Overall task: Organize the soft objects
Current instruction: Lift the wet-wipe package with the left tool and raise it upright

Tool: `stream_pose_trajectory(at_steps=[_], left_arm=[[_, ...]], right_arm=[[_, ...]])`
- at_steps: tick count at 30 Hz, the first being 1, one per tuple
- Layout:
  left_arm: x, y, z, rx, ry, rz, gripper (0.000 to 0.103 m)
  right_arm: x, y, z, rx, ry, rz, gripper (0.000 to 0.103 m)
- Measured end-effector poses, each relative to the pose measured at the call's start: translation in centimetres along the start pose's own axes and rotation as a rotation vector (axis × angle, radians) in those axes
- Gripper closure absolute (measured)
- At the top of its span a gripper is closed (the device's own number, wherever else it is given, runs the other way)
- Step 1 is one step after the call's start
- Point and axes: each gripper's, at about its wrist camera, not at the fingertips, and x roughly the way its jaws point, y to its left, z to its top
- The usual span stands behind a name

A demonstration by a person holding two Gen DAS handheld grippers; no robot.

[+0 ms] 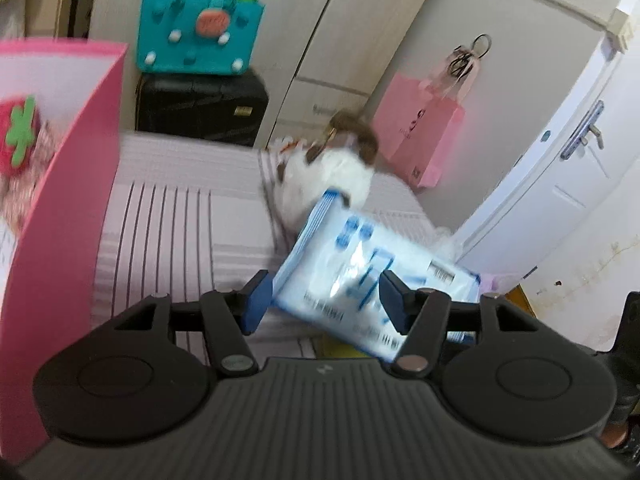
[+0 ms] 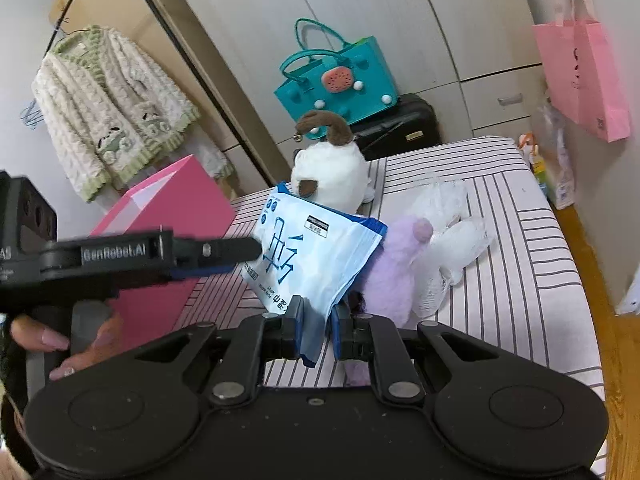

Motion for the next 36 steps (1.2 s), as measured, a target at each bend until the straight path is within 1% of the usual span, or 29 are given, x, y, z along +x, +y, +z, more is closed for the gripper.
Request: stream_pose_trajectory(at_steps=[2, 6, 10, 13, 18, 19, 21, 24, 27, 32, 36], left_arm=[[0.5, -0.1, 0.5, -0.003, -0.008, -0.016, 0.043], [2.1, 0.2, 0.7, -0.02, 0.016, 0.002, 0.039], [2.8, 0.9, 0.6, -0.084, 0.054, -0.088, 0.035], [2.6, 0.9, 0.4, -0.071, 0.032, -0.107, 0.035], [2.0, 0.1, -0.2, 0.007, 0.019, -0.085, 0.052], [1.9, -0.1, -0.3, 0.022, 0.021, -0.083, 0.054], [1.5, -0.4, -0.5, 0.049, 0.017, -0.074, 0.061], [0.8, -0.5, -0.9, 0.067, 0.006, -0.062, 0.068], [-0.1, -0.9, -1.2, 0.07, 0.001, -0.048, 0.073], [-1.8, -1.6, -1.9, 0.075, -0.003, -0.009, 0.074], [-3.3, -2.0, -2.4, 0.075, -0.002, 0.007, 0.074]], right_arm=[[-0.1, 0.0, 0.0, -0.019, 0.002, -0.003, 0.087], [-0.1, -0.4, 0.0, -0.026, 0.006, 0.0, 0.087], [-0.1, -0.8, 0.3, -0.03, 0.014, 0.008, 0.087], [-0.1, -0.8, 0.3, -0.048, 0.019, 0.012, 0.087], [0.0, -1.3, 0.2, -0.047, 0.03, 0.017, 0.087], [0.0, -1.3, 0.3, -0.047, 0.03, 0.016, 0.087], [-0.1, -1.3, 0.2, -0.053, 0.032, 0.009, 0.087], [-0.2, -1.2, 0.1, -0.055, 0.033, -0.001, 0.087], [-0.2, -0.9, 0.0, -0.058, 0.034, -0.01, 0.087], [-0.7, 0.1, -0.2, -0.064, 0.032, -0.011, 0.087], [-1.5, 1.2, -0.4, -0.084, 0.031, -0.009, 0.087]])
